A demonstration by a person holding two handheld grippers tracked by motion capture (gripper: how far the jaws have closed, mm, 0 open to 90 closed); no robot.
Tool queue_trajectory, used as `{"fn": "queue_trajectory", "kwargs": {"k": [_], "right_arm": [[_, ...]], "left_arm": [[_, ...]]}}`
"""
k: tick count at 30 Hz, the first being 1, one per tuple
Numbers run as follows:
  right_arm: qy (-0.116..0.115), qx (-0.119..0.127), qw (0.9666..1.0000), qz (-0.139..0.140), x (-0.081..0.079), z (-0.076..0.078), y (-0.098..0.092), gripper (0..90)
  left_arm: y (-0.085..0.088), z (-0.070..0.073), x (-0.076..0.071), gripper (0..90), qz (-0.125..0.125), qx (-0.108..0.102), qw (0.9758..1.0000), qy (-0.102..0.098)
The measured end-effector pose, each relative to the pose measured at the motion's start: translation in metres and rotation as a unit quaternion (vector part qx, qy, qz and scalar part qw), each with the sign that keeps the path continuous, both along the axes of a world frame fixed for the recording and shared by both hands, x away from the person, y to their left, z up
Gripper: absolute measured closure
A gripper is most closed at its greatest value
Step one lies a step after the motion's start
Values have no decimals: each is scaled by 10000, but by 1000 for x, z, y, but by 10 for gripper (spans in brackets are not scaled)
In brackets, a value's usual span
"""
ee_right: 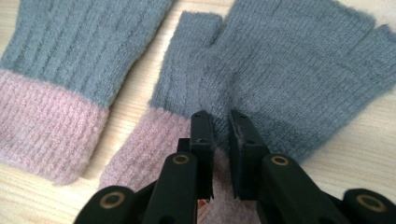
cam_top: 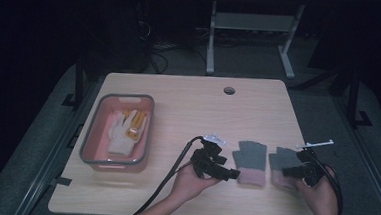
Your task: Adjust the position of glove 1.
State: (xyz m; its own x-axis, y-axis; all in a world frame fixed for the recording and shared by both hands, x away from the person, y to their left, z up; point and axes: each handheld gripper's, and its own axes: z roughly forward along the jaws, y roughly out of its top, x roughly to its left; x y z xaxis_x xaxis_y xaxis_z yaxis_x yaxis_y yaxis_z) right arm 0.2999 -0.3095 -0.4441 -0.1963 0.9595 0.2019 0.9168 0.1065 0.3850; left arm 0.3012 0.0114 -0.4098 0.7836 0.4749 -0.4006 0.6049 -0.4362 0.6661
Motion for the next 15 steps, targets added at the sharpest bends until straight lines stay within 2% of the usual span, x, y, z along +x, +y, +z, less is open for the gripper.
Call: {"fn": "queue_trajectory", "kwargs": {"k": [3, 6, 9, 15], "right_arm": [[-93, -3, 10000, 27, -1, 0, 0, 823], [-126, 132, 9998, -19, -1, 1, -1, 828], [-158, 122, 9998, -3, -2, 3, 0, 829], [-315, 152, 9994, 23, -8, 12, 1, 828]], "left_arm": [[-2, -1, 0, 295, -10, 15, 10000, 16], [-3, -2, 1, 296, -40, 43, 10000, 16], [-3, -3, 2, 299, -28, 1, 10000, 69], [-4, -4, 0, 296, -32, -2, 10000, 31]]}}
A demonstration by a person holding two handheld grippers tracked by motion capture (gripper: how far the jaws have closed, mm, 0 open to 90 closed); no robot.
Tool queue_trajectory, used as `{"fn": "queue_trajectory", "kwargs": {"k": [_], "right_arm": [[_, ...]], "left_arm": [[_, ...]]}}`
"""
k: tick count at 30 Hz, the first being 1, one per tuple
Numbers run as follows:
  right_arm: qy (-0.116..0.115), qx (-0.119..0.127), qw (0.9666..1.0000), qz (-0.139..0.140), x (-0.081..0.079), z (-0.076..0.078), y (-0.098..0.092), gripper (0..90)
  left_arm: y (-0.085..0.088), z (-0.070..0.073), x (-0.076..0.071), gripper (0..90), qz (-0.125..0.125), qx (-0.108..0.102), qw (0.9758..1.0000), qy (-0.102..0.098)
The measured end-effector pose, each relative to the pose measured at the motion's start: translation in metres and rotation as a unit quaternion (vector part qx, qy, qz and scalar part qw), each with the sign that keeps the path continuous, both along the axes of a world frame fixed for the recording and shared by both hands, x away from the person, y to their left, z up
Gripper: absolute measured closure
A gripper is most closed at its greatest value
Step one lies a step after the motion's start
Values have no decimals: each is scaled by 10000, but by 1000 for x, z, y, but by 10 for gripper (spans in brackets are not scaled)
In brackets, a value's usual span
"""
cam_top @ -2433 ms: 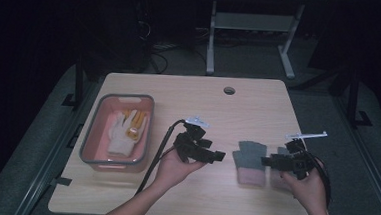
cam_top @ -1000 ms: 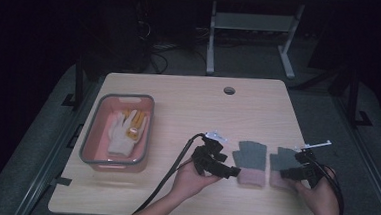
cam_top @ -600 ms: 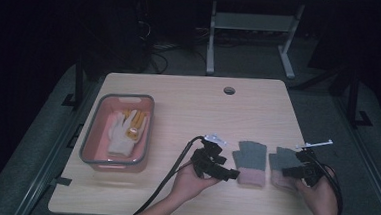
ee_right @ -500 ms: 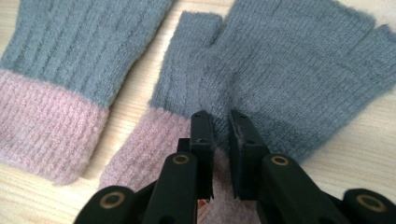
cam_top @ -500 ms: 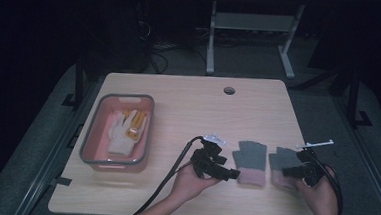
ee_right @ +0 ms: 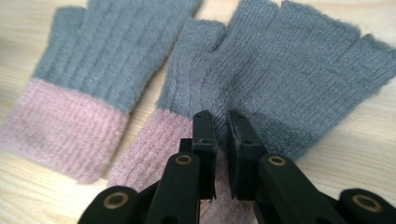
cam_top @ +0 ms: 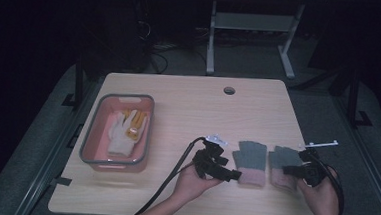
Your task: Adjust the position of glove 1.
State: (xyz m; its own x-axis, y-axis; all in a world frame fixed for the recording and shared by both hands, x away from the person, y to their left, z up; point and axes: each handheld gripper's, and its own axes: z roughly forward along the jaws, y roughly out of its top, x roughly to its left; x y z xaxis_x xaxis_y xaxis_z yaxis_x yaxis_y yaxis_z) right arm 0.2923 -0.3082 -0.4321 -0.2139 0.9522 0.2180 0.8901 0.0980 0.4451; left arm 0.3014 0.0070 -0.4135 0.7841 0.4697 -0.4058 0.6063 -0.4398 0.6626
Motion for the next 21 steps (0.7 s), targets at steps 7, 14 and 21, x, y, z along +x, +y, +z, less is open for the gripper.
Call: {"fn": "queue_trajectory", "kwargs": {"k": [7, 14, 21], "right_arm": [[-196, 24, 9996, 210, -3, 12, 14, 826], [-298, 74, 9981, 531, -1, 21, 43, 825], [-206, -65, 9965, 811, 5, 16, 68, 824]], "left_arm": [[2, 0, 2, 293, 61, 40, 10000, -19], [8, 2, 5, 293, 163, 102, 9998, -92], [18, 8, 10, 293, 351, 77, 9992, -175]]}}
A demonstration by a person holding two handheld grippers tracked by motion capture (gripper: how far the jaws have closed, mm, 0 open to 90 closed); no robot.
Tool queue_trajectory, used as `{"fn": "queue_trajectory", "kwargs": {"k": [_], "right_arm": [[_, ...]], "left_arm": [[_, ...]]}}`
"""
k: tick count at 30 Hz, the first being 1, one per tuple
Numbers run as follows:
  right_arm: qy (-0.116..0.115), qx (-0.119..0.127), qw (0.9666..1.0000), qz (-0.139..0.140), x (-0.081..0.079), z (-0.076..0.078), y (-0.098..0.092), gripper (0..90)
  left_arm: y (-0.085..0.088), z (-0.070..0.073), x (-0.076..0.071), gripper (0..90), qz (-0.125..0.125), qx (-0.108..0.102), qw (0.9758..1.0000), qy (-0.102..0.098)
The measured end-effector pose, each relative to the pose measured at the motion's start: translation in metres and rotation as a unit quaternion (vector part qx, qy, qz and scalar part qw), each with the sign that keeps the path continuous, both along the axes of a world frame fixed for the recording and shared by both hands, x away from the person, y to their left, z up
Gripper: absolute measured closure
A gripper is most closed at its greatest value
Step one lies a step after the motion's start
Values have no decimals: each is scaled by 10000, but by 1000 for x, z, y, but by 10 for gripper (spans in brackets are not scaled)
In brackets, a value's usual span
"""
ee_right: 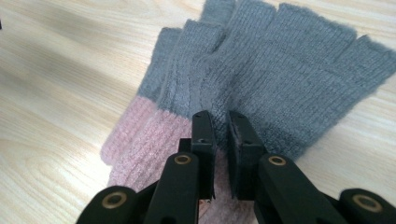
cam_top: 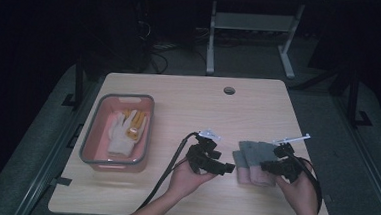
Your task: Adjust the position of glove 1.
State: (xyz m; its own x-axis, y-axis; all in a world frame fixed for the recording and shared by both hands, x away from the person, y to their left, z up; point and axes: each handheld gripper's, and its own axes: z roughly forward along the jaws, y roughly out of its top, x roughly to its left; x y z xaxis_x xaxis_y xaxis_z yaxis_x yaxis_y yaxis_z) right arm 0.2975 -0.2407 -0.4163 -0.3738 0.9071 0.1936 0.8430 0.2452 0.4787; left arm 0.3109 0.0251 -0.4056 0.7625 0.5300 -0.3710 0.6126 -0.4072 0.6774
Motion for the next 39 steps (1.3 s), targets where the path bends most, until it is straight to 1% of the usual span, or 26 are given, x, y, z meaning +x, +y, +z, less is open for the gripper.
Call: {"fn": "queue_trajectory", "kwargs": {"k": [1, 6, 10, 11, 18, 22, 23, 26, 27, 28, 29, 33, 36, 37, 39], "right_arm": [[-26, -12, 10000, 39, 1, 0, 2, 824], [14, 24, 9999, 121, 6, 3, 12, 823], [33, 19, 9999, 150, 11, 1, 20, 822], [78, 24, 9999, 139, 12, -1, 21, 821], [138, 19, 9998, 117, 14, -5, 23, 820], [76, 80, 9999, 119, 13, -3, 23, 819], [71, 96, 9999, 113, 13, -2, 23, 818], [89, 56, 9999, 132, 14, -5, 25, 809], [137, 71, 9998, 119, 14, -7, 25, 805], [145, 80, 9998, 124, 14, -9, 24, 797], [145, 106, 9998, 105, 15, -10, 24, 786], [57, 184, 9998, 113, 13, -8, 22, 717], [-45, 269, 9996, 65, 10, -7, 17, 691], [-53, 313, 9995, 21, 9, -6, 16, 678], [-88, 389, 9992, -47, 7, -4, 12, 654]], "left_arm": [[1, 0, 0, 293, 22, 12, 10000, -9], [5, 1, 2, 293, 36, 104, 9999, -12], [8, 1, 4, 293, 100, 68, 9999, 2], [9, 0, 4, 293, 112, 74, 9999, 2], [11, -4, 5, 290, 160, 11, 9998, 77], [10, -5, 5, 289, 145, 16, 9999, 65], [9, -5, 5, 289, 149, 10, 9998, 88], [7, -7, 5, 289, 128, 39, 9999, 104], [6, -8, 5, 287, 132, 45, 9998, 119], [5, -8, 6, 283, 153, 25, 9997, 161], [5, -9, 7, 281, 162, 17, 9997, 159], [0, -10, 9, 280, 170, -7, 9996, 216], [-4, -13, 10, 280, 178, -19, 9994, 282], [-7, -14, 11, 280, 189, -49, 9993, 312], [-9, -16, 12, 280, 180, -44, 9992, 364]]}}
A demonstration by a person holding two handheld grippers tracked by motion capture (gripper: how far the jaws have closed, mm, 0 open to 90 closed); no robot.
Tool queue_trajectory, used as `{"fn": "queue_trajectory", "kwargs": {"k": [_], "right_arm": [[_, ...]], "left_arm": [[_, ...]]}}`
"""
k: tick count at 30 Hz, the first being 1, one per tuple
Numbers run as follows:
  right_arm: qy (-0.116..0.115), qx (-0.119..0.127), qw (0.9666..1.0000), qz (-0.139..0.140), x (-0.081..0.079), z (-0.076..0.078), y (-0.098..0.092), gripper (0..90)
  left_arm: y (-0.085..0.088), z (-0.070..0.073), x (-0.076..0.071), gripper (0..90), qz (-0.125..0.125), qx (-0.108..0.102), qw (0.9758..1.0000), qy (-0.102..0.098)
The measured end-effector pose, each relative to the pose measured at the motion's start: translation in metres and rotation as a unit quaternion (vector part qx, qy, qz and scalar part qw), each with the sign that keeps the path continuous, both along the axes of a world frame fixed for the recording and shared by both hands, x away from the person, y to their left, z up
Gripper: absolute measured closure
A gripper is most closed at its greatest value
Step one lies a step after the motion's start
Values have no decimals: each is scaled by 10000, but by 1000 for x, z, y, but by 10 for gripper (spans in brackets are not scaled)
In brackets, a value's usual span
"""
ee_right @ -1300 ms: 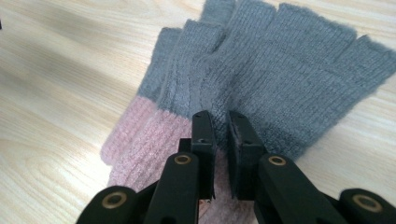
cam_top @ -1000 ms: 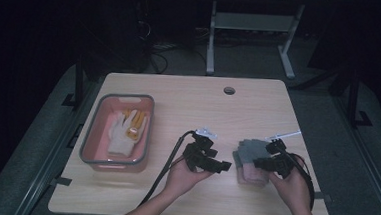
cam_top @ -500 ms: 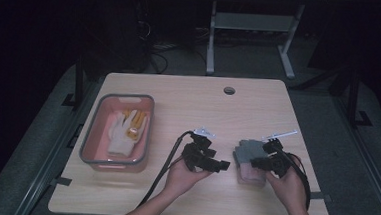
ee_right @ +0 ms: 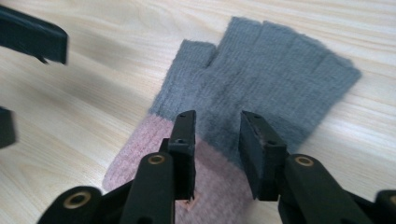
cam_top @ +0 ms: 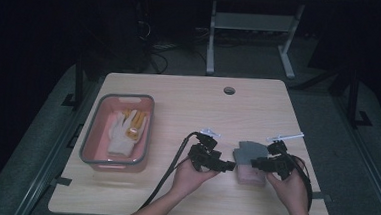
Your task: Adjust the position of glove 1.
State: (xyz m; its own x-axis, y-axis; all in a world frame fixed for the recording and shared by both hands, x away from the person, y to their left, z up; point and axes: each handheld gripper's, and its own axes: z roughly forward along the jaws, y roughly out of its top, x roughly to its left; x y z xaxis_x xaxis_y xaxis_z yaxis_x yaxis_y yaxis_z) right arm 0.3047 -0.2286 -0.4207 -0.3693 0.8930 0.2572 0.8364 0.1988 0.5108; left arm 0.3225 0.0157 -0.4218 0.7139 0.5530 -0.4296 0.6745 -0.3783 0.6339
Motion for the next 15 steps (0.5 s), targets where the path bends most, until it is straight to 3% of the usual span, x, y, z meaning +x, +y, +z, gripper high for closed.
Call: {"fn": "queue_trajectory", "kwargs": {"k": [7, 15], "right_arm": [[-71, 263, 9994, -218, -3, 0, -16, 573], [-156, 216, 9993, -267, -5, -4, -20, 526]], "left_arm": [[-10, -5, 4, 281, 130, -138, 9996, 196], [-26, -15, 4, 297, 105, -151, 9989, 426]]}}
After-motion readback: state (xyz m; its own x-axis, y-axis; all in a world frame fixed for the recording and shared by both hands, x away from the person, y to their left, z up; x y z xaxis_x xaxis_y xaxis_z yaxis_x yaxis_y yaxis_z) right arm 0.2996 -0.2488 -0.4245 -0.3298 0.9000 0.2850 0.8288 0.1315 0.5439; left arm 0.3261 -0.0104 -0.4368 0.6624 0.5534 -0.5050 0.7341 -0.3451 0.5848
